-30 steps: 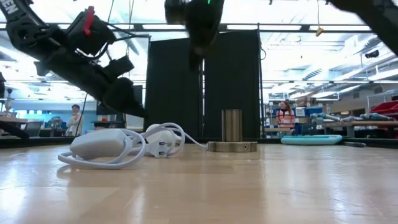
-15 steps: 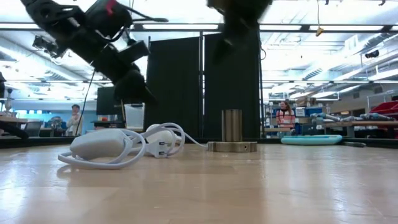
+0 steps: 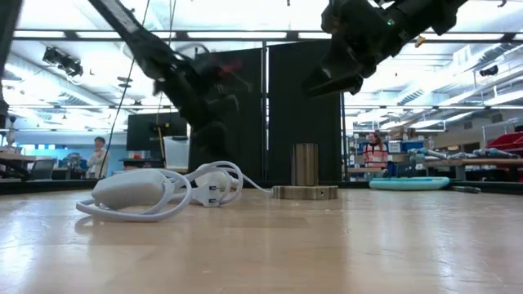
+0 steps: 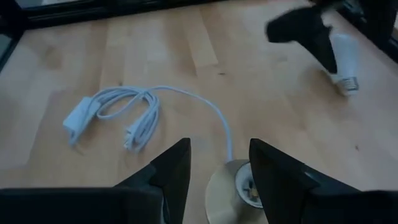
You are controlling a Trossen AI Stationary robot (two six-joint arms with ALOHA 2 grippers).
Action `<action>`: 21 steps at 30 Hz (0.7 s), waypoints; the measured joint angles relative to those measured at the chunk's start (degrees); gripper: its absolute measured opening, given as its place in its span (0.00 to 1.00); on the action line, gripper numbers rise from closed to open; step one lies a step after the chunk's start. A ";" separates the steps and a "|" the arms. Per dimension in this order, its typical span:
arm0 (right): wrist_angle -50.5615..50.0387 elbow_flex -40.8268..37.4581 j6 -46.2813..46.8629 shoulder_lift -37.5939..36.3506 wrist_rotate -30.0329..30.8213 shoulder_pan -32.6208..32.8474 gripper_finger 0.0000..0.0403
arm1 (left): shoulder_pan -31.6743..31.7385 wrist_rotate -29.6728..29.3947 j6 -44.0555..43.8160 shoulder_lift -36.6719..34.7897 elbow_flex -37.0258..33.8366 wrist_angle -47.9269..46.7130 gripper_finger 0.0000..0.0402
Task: Screw lightbulb
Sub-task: Insert the lightbulb into the socket
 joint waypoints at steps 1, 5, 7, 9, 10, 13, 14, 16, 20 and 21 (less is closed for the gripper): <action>0.39 -0.07 -0.02 0.20 -0.02 0.15 0.41 | 0.83 0.51 0.81 2.31 1.97 -2.66 0.86; 0.86 -0.20 -0.05 1.40 -0.11 0.19 0.41 | 3.20 1.88 0.98 9.28 9.37 -13.59 0.86; 0.29 -0.40 -0.10 1.54 -0.11 0.17 0.41 | 3.28 2.24 1.21 11.33 11.53 -17.78 0.86; 1.38 -0.17 -0.53 2.23 -0.17 0.19 0.41 | 3.07 1.94 1.69 11.71 12.51 -20.18 0.86; 0.76 -0.24 -0.83 2.23 -0.20 0.19 0.41 | 2.73 1.48 2.26 11.68 12.53 -20.94 0.86; 1.62 -0.26 -1.60 2.61 -0.43 0.19 0.41 | 1.77 -0.93 3.37 10.97 12.53 -23.03 0.85; 1.52 -0.25 -1.68 2.70 -0.44 0.19 0.41 | 1.30 -1.70 3.96 10.80 12.49 -24.05 0.85; 1.88 -0.25 -2.02 2.73 -0.44 -0.11 0.41 | 0.49 -3.48 4.51 10.51 12.49 -25.23 0.82; 3.23 -0.25 -2.75 3.04 -0.46 -0.25 0.41 | -0.71 -5.45 4.67 10.20 12.42 -27.74 0.77; 3.98 -0.25 -3.00 3.04 -0.50 -0.25 0.41 | -0.84 -5.72 4.67 10.20 12.42 -27.93 0.76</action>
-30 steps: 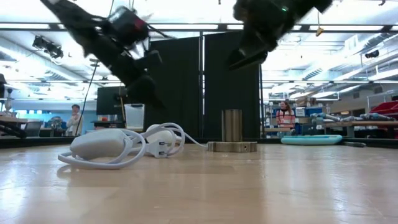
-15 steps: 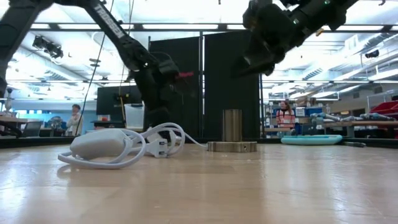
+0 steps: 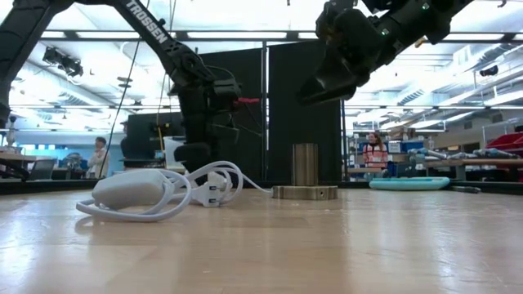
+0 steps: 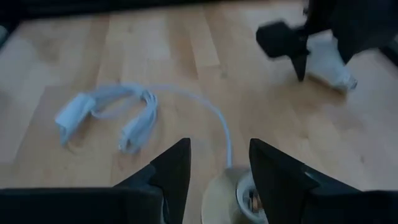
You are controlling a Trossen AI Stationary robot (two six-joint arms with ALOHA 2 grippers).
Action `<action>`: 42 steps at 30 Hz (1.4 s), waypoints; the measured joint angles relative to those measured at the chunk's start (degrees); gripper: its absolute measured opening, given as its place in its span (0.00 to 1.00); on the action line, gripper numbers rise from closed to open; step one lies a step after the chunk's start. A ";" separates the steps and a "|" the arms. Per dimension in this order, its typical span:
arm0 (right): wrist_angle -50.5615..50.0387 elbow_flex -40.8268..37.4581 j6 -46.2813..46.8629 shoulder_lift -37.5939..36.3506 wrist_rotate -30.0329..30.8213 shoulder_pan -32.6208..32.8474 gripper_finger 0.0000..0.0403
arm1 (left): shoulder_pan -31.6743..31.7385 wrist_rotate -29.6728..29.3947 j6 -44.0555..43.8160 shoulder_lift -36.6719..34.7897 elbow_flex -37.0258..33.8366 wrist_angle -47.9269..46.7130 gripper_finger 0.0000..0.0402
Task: Screw lightbulb
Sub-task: Insert the lightbulb into the socket
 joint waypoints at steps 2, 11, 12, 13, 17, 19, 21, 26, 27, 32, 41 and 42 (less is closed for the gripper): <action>0.94 0.04 -0.15 0.00 -0.04 0.00 0.41 | -0.29 -0.59 -0.20 0.00 -0.02 -0.16 0.73; 0.70 0.04 0.88 0.00 -0.01 -0.32 0.41 | -2.17 -1.75 -0.42 -0.11 -0.04 1.20 0.69; 0.56 0.04 0.94 0.00 0.20 -0.52 0.41 | -2.59 -1.75 -0.44 -0.24 -0.04 1.08 0.69; -0.20 0.04 0.96 -0.12 0.47 -0.79 0.41 | -3.05 -1.78 -0.46 -0.28 0.16 0.63 0.69; -4.38 0.02 0.36 -1.68 0.92 -2.30 0.41 | -5.24 -1.78 -1.46 -0.31 4.51 -5.57 0.69; -5.56 0.02 0.11 -2.79 0.96 -2.92 0.41 | -6.40 -1.78 -2.34 -0.33 7.51 -7.76 0.69; -7.16 0.02 0.09 -3.88 0.96 -3.23 0.41 | -7.61 -1.78 -3.45 -0.33 11.35 -11.06 0.69; -10.16 -0.25 3.07 -7.16 1.97 -3.30 0.41 | -12.16 -1.20 -5.68 -0.44 20.65 -15.51 0.69; -9.81 -0.98 3.77 -7.69 2.45 -3.08 0.41 | -13.40 -1.16 -6.46 -0.44 22.04 -15.38 0.69; -5.82 -6.61 8.33 -10.54 5.05 -1.67 0.41 | -18.94 -0.94 -9.16 -0.46 26.67 -13.68 0.69; -0.55 -12.85 15.05 -13.70 7.55 2.74 0.41 | -27.16 -1.50 -13.98 -0.46 28.13 -12.84 0.69; -0.35 -12.85 15.39 -13.76 8.47 3.39 0.41 | -27.89 -1.66 -14.30 -0.46 28.13 -12.86 0.69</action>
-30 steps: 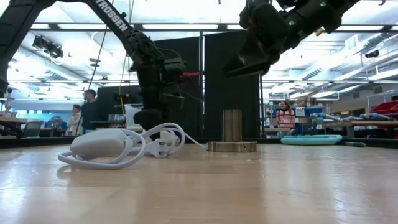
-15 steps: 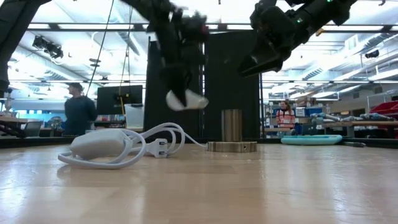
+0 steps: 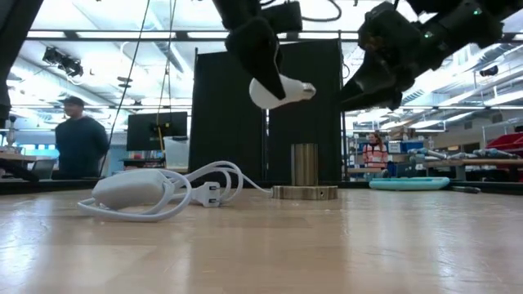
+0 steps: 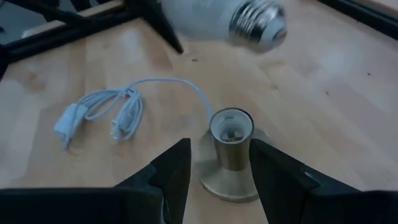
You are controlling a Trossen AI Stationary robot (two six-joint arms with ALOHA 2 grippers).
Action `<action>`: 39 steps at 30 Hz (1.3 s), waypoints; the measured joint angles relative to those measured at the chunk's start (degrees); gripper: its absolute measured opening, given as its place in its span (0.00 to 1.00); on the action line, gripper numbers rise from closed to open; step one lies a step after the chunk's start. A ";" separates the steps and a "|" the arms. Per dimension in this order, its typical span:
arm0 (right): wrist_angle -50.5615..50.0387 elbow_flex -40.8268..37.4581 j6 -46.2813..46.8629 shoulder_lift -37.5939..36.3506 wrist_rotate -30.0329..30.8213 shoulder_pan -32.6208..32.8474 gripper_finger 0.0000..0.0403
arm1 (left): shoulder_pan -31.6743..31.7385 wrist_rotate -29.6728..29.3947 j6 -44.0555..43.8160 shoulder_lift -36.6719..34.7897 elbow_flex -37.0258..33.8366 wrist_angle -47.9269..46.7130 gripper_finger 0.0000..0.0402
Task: Screw lightbulb
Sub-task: Insert the lightbulb into the socket
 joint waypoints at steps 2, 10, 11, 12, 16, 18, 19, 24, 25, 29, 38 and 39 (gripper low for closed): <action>0.66 -0.02 0.03 0.01 1.45 1.33 0.41 | -1.32 -0.54 -1.18 0.00 0.00 -0.09 0.69; 3.99 -0.02 -0.05 -0.43 4.88 3.97 0.41 | -4.65 -1.03 -6.09 0.00 0.00 0.15 0.69; 3.73 -0.02 0.09 -0.56 5.27 4.19 0.41 | -4.99 -1.04 -6.17 0.00 0.00 0.14 0.69; 3.76 -0.02 0.38 -0.63 5.91 4.42 0.41 | -5.30 -1.06 -6.18 0.00 0.00 0.14 0.69; 4.16 -0.51 -0.28 -0.67 10.26 5.84 0.41 | -6.34 -1.09 -6.18 0.00 0.00 0.73 0.69; 5.46 -2.02 -0.52 -0.67 12.62 6.16 0.41 | -6.56 -1.07 -6.18 0.00 0.00 1.15 0.69; 6.83 -3.08 -0.50 -0.67 13.18 6.11 0.41 | -6.57 -1.09 -6.18 0.00 0.00 1.05 0.69; 18.26 -9.03 0.96 -0.65 12.79 5.20 0.41 | -6.50 -1.16 -5.68 0.00 0.00 1.12 0.69; 20.57 -10.05 1.05 -0.65 12.87 5.18 0.41 | -6.51 -1.14 -5.49 0.00 0.00 1.21 0.69; 26.29 -11.87 1.25 -0.18 13.27 4.82 0.41 | -6.48 -0.77 -4.45 0.39 0.02 1.50 0.69; 34.23 -11.89 -0.26 3.81 13.27 4.17 0.41 | -5.95 -2.05 -2.92 4.40 -0.02 0.18 0.69; 35.17 -11.85 -0.47 4.09 13.24 4.17 0.41 | -5.69 -2.21 -2.91 4.74 -0.01 0.38 0.69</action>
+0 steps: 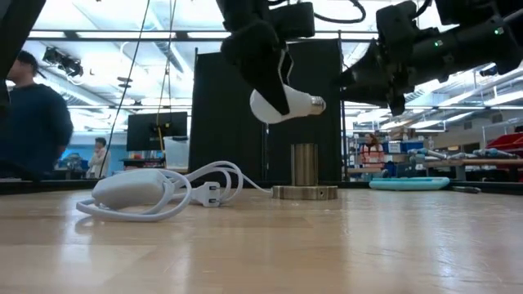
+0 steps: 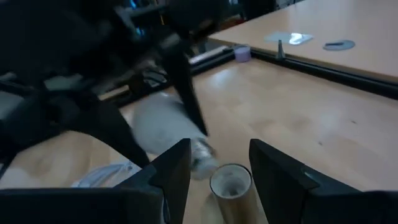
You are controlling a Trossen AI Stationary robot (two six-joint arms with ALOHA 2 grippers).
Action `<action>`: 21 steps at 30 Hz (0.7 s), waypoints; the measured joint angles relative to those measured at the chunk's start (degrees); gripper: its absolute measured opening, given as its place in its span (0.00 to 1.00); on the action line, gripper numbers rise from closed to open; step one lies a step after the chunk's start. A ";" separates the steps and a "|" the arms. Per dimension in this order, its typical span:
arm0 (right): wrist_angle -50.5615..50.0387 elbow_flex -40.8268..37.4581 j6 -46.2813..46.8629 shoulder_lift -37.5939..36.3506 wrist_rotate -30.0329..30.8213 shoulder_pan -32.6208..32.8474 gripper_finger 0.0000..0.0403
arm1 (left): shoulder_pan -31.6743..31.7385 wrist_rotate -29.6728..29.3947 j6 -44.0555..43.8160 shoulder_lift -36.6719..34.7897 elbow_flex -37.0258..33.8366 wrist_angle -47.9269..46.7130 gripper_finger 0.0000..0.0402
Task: Screw lightbulb
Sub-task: Insert the lightbulb into the socket
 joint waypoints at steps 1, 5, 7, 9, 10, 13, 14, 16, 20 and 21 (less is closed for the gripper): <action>0.96 0.00 -0.06 0.40 0.03 0.00 0.41 | 0.28 -0.13 -0.01 0.14 0.03 0.41 0.69; 1.94 0.22 -0.12 2.34 0.01 -0.56 0.41 | 1.17 -0.36 0.29 0.64 -0.01 1.93 0.69; 2.07 0.42 0.80 4.10 0.10 -1.26 0.41 | 1.66 -0.27 0.48 0.64 0.01 2.43 0.69; 2.12 0.90 1.37 5.63 0.03 -1.85 0.41 | 2.15 -0.09 0.51 0.69 0.01 2.61 0.69; 2.58 1.13 1.52 6.49 0.12 -2.21 0.41 | 2.35 0.03 0.49 0.71 0.01 2.46 0.69; 3.80 1.86 1.50 8.44 0.47 -3.03 0.41 | 2.69 0.68 0.51 0.71 0.01 1.99 0.69; 4.94 2.05 1.18 8.92 0.56 -3.23 0.41 | 2.67 0.67 0.51 0.71 0.01 2.03 0.69; 6.86 2.69 0.50 9.46 0.74 -3.49 0.41 | 2.59 0.90 0.51 0.71 0.01 1.68 0.69; 6.96 4.70 -1.01 10.75 1.55 -4.14 0.41 | 2.56 0.96 0.86 0.73 0.01 2.50 0.69; 6.53 4.93 -1.08 11.14 1.67 -4.37 0.41 | 2.58 0.94 0.88 0.73 0.01 2.66 0.69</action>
